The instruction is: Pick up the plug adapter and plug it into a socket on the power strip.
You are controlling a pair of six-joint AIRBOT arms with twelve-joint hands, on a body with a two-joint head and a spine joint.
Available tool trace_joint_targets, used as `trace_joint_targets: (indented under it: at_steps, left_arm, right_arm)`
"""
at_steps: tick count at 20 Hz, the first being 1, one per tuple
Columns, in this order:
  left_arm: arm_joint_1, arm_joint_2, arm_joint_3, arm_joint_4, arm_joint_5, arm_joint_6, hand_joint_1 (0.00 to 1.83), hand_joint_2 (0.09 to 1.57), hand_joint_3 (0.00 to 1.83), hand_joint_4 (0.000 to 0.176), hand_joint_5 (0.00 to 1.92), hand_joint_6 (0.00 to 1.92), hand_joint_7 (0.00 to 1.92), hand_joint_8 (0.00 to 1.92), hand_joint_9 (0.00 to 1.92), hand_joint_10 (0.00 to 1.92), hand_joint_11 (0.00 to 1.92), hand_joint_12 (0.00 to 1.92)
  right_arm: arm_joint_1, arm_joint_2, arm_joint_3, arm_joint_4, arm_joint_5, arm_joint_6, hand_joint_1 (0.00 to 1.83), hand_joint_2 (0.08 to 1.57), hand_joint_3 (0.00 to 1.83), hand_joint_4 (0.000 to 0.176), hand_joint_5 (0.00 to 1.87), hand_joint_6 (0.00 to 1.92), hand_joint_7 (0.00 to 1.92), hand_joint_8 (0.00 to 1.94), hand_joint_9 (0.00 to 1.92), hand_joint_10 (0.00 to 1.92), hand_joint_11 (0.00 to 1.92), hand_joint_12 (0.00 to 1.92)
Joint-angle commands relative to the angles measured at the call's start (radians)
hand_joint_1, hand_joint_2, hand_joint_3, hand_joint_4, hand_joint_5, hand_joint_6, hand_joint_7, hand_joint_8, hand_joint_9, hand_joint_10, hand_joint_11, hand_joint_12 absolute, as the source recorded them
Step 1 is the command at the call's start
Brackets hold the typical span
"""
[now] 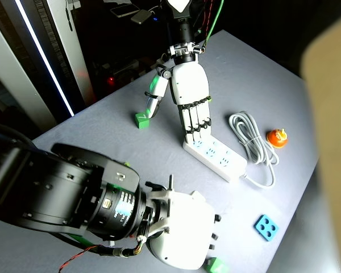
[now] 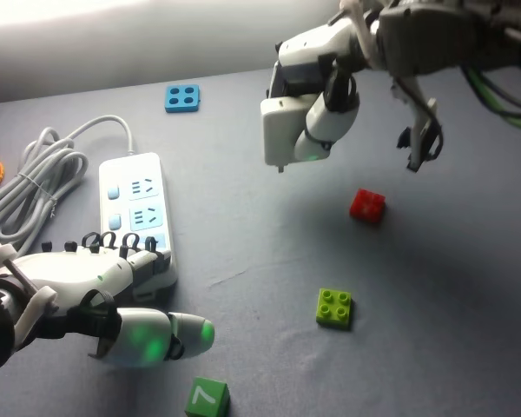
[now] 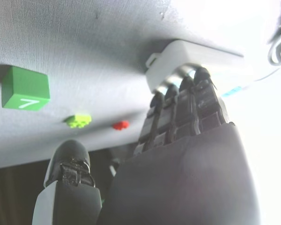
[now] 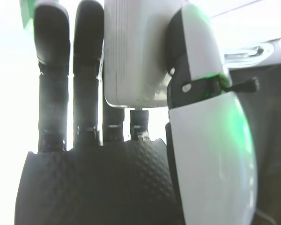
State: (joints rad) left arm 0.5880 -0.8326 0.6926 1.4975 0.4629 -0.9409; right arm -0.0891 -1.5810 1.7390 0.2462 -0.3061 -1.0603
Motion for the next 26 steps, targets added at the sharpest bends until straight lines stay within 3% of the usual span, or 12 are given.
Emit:
trace_joint_targets:
  at_steps: [1,4,5,7,18,22,26]
  left_arm:
    - [0.005,-0.002,-0.009,-0.014,-0.033,-0.008,0.00,1.14,0.00,0.000,0.01,0.00,0.02,0.00,0.00,0.00,0.00,0.00]
    - [0.009,-0.002,-0.010,-0.014,-0.033,-0.008,0.00,1.14,0.00,0.000,0.00,0.00,0.01,0.00,0.00,0.00,0.00,0.00]
    - [0.010,-0.001,-0.011,-0.014,-0.033,-0.008,0.00,1.14,0.00,0.000,0.01,0.00,0.01,0.00,0.00,0.00,0.00,0.00]
    - [0.011,0.000,-0.013,-0.014,-0.034,-0.008,0.00,1.14,0.00,0.000,0.02,0.01,0.01,0.00,0.00,0.00,0.00,0.00]
    - [0.018,0.001,-0.015,-0.014,-0.036,-0.008,0.00,1.14,0.00,0.000,0.01,0.00,0.02,0.00,0.00,0.00,0.00,0.00]
    - [0.018,0.003,-0.017,-0.014,-0.036,-0.013,0.00,1.14,0.00,0.000,0.00,0.00,0.02,0.00,0.00,0.00,0.00,0.00]
    - [0.018,0.004,-0.017,-0.014,-0.036,-0.018,0.00,1.14,0.00,0.000,0.00,0.00,0.02,0.00,0.00,0.00,0.00,0.00]
  right_arm:
    - [0.040,0.008,0.000,0.011,0.086,0.001,1.25,1.12,0.00,0.000,0.96,0.86,1.00,1.15,0.99,0.99,0.91,1.33]
    - [0.088,0.002,-0.004,-0.029,0.071,-0.051,1.25,1.13,0.00,0.000,0.93,0.89,0.99,1.18,0.97,1.04,0.89,1.37]
    - [0.102,0.001,-0.021,-0.030,0.079,-0.143,1.25,1.13,0.00,0.000,0.93,0.90,0.99,1.18,0.96,1.04,0.87,1.39]
    - [0.110,0.003,-0.048,-0.030,0.098,-0.217,1.25,1.13,0.00,0.000,0.95,0.88,0.99,1.17,0.97,1.03,0.90,1.36]
    - [0.130,-0.091,-0.061,-0.032,0.099,-0.158,1.25,1.13,0.00,0.000,0.96,0.85,0.99,1.20,0.93,1.13,0.84,1.46]
    - [0.133,-0.102,-0.080,-0.096,0.136,-0.158,1.25,1.11,0.00,0.000,0.99,0.80,1.01,1.15,0.97,1.06,0.88,1.37]
    - [0.130,-0.113,-0.085,-0.120,0.172,-0.112,1.25,1.12,0.00,0.000,0.97,0.82,0.99,1.20,0.94,1.12,0.87,1.41]
